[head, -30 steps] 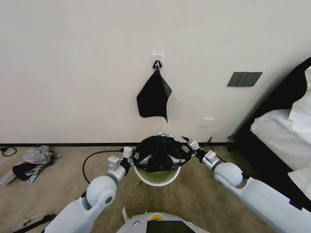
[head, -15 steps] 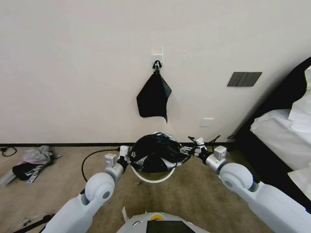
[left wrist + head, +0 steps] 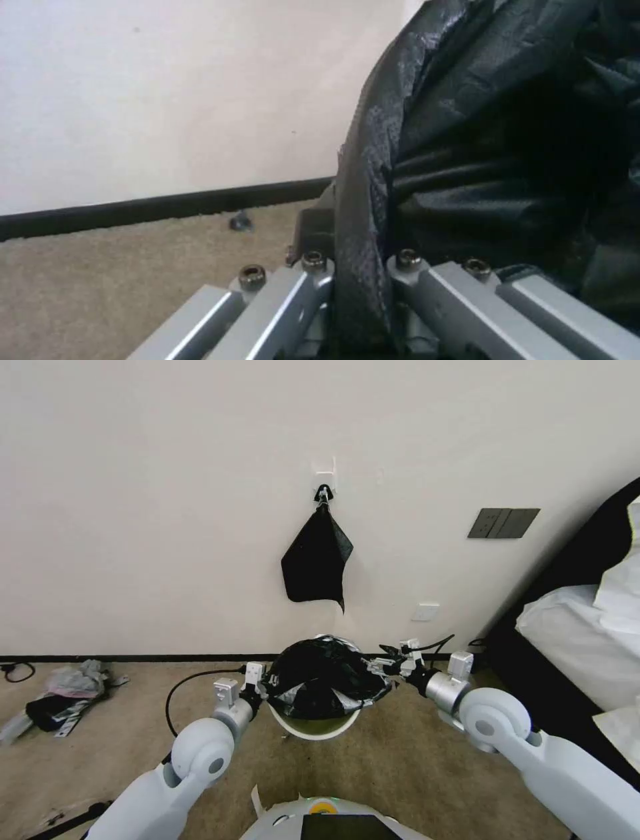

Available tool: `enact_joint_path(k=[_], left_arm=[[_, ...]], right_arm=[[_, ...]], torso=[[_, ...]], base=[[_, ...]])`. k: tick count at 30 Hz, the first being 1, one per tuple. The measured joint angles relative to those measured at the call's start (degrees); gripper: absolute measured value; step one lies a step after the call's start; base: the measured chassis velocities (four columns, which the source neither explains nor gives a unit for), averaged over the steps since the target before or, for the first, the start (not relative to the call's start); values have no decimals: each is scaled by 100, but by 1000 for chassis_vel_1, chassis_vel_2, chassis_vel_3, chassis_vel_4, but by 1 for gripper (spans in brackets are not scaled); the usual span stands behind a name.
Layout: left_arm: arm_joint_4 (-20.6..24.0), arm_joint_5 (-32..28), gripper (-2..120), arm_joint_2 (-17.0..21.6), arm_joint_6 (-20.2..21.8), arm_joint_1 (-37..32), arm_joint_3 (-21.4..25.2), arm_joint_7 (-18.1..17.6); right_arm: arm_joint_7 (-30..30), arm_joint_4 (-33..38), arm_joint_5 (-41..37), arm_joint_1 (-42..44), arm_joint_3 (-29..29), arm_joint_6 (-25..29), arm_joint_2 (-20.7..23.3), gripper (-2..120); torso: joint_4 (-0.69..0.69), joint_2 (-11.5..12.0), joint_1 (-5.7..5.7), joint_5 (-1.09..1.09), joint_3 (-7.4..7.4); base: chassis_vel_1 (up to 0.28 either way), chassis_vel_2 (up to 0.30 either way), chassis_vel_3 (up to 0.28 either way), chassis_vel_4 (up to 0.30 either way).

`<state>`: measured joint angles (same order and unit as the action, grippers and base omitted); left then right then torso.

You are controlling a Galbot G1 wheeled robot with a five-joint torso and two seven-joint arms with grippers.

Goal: Place a trash bag onto the trash bin.

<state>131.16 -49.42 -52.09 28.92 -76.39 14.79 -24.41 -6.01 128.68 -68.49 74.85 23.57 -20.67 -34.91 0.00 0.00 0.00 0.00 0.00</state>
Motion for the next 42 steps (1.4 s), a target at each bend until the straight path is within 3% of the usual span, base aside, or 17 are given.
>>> enact_joint_path(k=[6,9,13,15,20,23,29,30,33,35,42], left_arm=[[-53,-322,1,6,-46,31,147,-110],[-87,-471,1,-4,-65,69,170,-147],[-105,-516,1,-24,-76,92,170,-156],[-114,-543,1,-37,-79,106,160,-157],[-117,-565,1,-45,-80,109,170,-158],[-128,-578,1,-76,-82,108,183,-158],[-161,-579,1,-129,-84,102,185,-158],[-172,-581,1,-135,-86,107,186,-158],[-183,-592,1,-136,-89,120,190,-158],[-200,-623,1,-137,-93,151,191,-158],[-224,-727,1,-149,-109,172,200,-150]], right_arm=[[-697,373,-525,652,545,-130,-309,100],[-1101,530,-1043,961,790,-199,-712,100],[-1238,568,-1273,1069,822,-219,-977,98],[-1305,577,-1358,1127,750,-233,-1289,91],[-1366,557,-1367,1087,626,-222,-1469,78],[-1350,536,-1353,1065,478,-191,-1590,62],[-1336,520,-1297,1012,370,-124,-1663,44],[-1336,513,-1289,1009,368,-120,-1673,36],[-1337,512,-1292,1032,375,-136,-1679,29],[-1342,508,-1288,1063,378,-142,-1704,18],[-1376,438,-1179,1081,369,-124,-1730,0]], torso=[[1,0,0,1,0],[1,0,0,0,0],[1,0,0,0,0],[0,0,0,0,0],[-1,0,0,0,0],[0,0,0,0,0],[0,0,0,0,0],[0,0,0,0,0],[0,0,0,0,0],[1,0,0,1,0],[0,0,0,0,0]], base=[[0,0,0,0],[0,0,0,0],[0,0,0,0],[0,0,0,0],[0,0,0,0],[0,0,0,0],[0,0,0,0],[0,0,0,0],[0,0,0,0],[0,0,0,0],[0,0,0,0]])
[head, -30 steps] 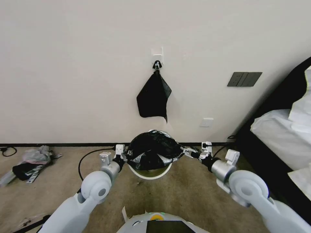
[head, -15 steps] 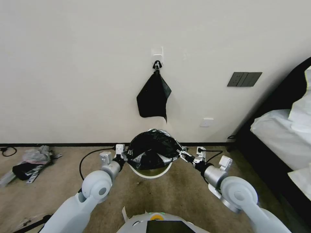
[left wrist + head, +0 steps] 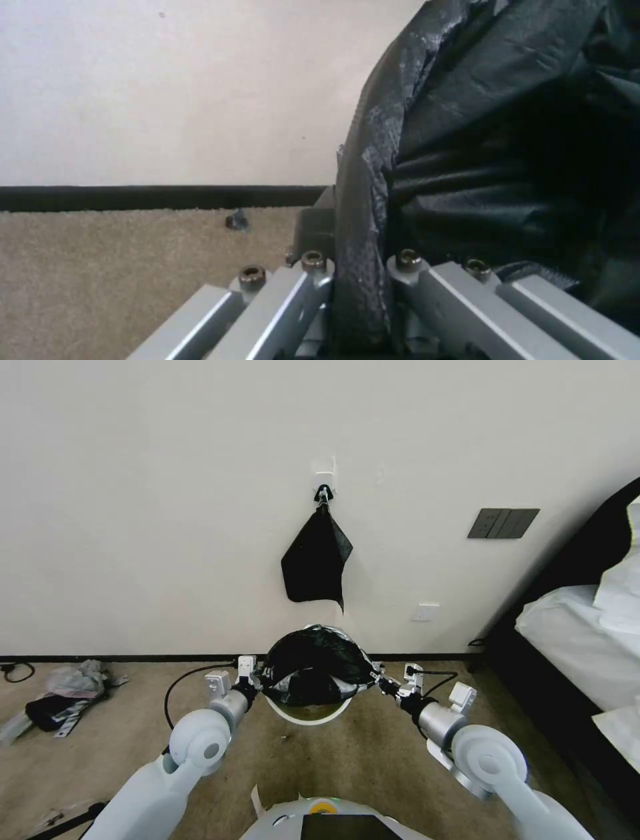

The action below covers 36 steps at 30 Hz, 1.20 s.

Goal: Place a trash bag onto the trash bin.

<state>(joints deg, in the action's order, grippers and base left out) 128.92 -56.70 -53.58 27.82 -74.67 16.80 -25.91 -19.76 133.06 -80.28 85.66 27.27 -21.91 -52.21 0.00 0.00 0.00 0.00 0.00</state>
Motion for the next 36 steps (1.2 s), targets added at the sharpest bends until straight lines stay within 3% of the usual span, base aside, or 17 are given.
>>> enact_joint_path(k=[14,23,29,34,36], left_arm=[[-125,-382,1,-205,-283,70,80,18],[-119,-409,1,-285,-289,97,28,-74],[-152,-469,1,-210,-251,136,53,-271],[-215,-542,1,-158,-242,209,66,-428],[-269,-590,1,-123,-240,278,73,-507]], right_arm=[[239,-128,385,404,-91,-323,-1,0],[436,-137,581,455,-225,-245,-212,2],[432,80,633,530,-68,48,-311,29],[375,107,848,557,39,198,-316,41],[369,191,1003,645,144,263,-280,52]], torso=[[0,0,0,-1,0],[0,0,0,0,0],[0,0,0,0,0],[0,0,0,1,0],[0,0,0,0,0]], base=[[0,0,0,0],[0,0,0,0],[0,0,0,0],[0,0,0,0],[0,0,0,0]])
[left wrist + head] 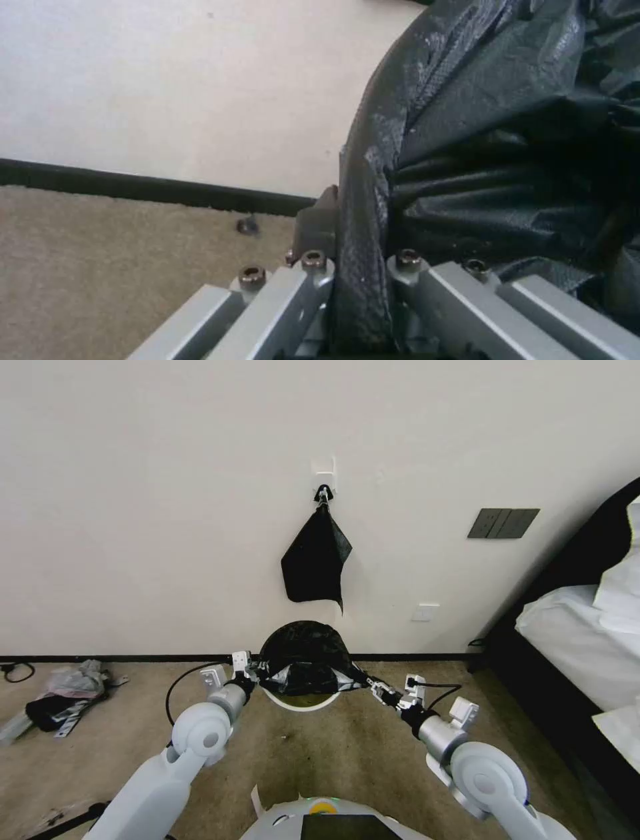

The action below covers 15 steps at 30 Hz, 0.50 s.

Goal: Place a trash bag onto the trash bin.

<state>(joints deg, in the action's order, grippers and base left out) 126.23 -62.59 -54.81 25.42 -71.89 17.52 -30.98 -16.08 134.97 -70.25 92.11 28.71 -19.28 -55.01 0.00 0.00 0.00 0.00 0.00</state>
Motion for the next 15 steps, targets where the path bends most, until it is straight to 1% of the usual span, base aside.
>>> enact_joint_path(k=[1,4,5,6,7,9,11,12,13,14,15], left_arm=[[0,0,1,0,0,0,0,0],[-66,-14,1,47,21,87,-14,-39],[-66,-14,1,47,21,87,-14,-39],[-77,-5,1,55,30,105,-25,-40],[-82,0,1,58,35,114,-32,-40],[-86,5,1,62,41,123,-40,-39],[-97,79,1,92,84,178,-104,-29],[-97,138,1,105,95,191,-135,-3],[-96,234,1,127,111,201,-191,53],[-96,234,1,127,111,201,-191,53],[-87,291,1,144,121,202,-236,89]], right_arm=[[0,0,0,0,0,0,0,52],[44,193,344,90,150,80,75,65],[44,193,344,90,150,80,75,65],[78,245,418,102,181,90,95,69],[107,282,472,109,201,94,112,76],[125,302,498,112,211,96,122,77],[329,545,659,129,277,91,236,92],[414,649,677,126,277,79,292,96],[580,774,685,105,236,24,388,98],[580,774,685,105,236,24,388,98],[701,819,685,75,169,-44,469,99]], torso=[[0,0,0,0,0],[1,0,0,0,0],[1,0,0,0,0],[0,0,0,0,0],[0,0,0,0,0],[0,0,0,0,0],[1,0,0,0,0],[1,0,0,0,0],[1,0,0,-1,0],[1,0,0,-1,0],[1,0,0,-1,0]], base=[[0,0,0,0],[0,0,0,0],[0,0,0,0],[0,0,0,0],[0,0,0,0],[0,0,0,0],[0,0,0,0],[0,0,0,0],[0,0,0,0],[0,0,0,0],[0,0,0,0]])
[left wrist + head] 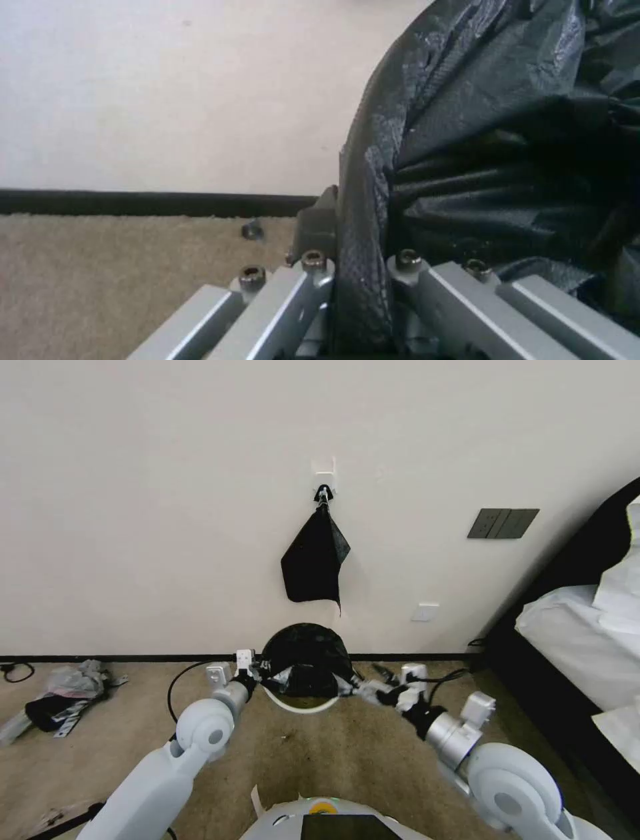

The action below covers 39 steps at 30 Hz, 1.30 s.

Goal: Place a trash bag onto the trash bin.

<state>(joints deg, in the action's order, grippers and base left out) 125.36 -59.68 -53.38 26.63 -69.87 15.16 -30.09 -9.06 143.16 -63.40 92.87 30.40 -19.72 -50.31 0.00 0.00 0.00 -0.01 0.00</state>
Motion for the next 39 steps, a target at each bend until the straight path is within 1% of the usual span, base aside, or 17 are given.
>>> enact_joint_path(k=[2,4,6,8,9,11,14,18,25,28,29,31,32,34,37,38,39], left_arm=[[77,292,1,51,23,-37,-157,167],[94,388,1,60,24,-53,-192,219],[164,672,1,97,24,-131,-265,373],[182,727,1,109,24,-154,-270,409],[230,918,1,133,15,-246,-272,523],[243,1023,1,136,5,-290,-270,572],[298,1226,1,91,-23,-446,-286,650],[344,1262,1,62,-24,-485,-294,655],[399,1264,1,27,-24,-510,-273,655],[421,1268,1,-22,-23,-529,-274,651],[421,1268,1,-22,-23,-529,-274,651],[439,1272,1,-39,-21,-554,-274,646],[439,1272,1,-39,-21,-554,-274,646],[445,1272,1,-40,-20,-573,-263,644],[448,1273,1,-40,-20,-574,-258,642],[458,1273,1,-38,-19,-575,-252,638],[462,1273,1,-37,-17,-575,-252,636]], right_arm=[[235,34,-22,-261,-324,-403,283,100],[267,35,-35,-374,-429,-488,366,100],[301,36,-122,-786,-831,-709,660,100],[299,36,-159,-879,-909,-744,735,100],[286,34,-277,-1091,-1107,-827,901,100],[281,8,-322,-1181,-1199,-854,944,100],[138,-239,-445,-1605,-1643,-969,1010,100],[89,-408,-433,-1783,-1771,-988,1064,100],[77,-558,-415,-1795,-1755,-1010,1258,100],[60,-629,-392,-1735,-1829,-1014,1345,90],[60,-629,-392,-1735,-1829,-1014,1345,90],[56,-639,-334,-1710,-1893,-1011,1355,77],[56,-639,-334,-1710,-1893,-1011,1355,77],[46,-631,-319,-1715,-1914,-1010,1364,67],[42,-627,-315,-1719,-1921,-1011,1375,63],[35,-618,-299,-1719,-1937,-1009,1397,55],[31,-614,-280,-1714,-1945,-1007,1404,52]], torso=[[0,0,0,2,0],[0,0,0,3,0],[-2,0,0,2,0],[-2,0,0,2,0],[-1,0,0,0,0],[0,0,0,1,0],[-1,0,0,1,0],[0,0,0,2,0],[0,0,0,2,0],[0,0,0,1,0],[0,0,0,1,0],[0,0,0,1,0],[0,0,0,1,0],[0,0,0,1,0],[-1,0,0,2,0],[-1,0,0,1,0],[0,0,0,1,0]], base=[[0,0,0,0],[0,0,0,0],[0,0,0,0],[0,0,0,0],[0,0,0,0],[0,0,0,0],[0,0,0,0],[0,0,0,0],[0,0,0,0],[0,0,0,0],[0,0,0,0],[0,0,0,0],[0,0,0,0],[0,0,0,0],[0,0,0,0],[0,0,0,0],[0,0,0,0]])
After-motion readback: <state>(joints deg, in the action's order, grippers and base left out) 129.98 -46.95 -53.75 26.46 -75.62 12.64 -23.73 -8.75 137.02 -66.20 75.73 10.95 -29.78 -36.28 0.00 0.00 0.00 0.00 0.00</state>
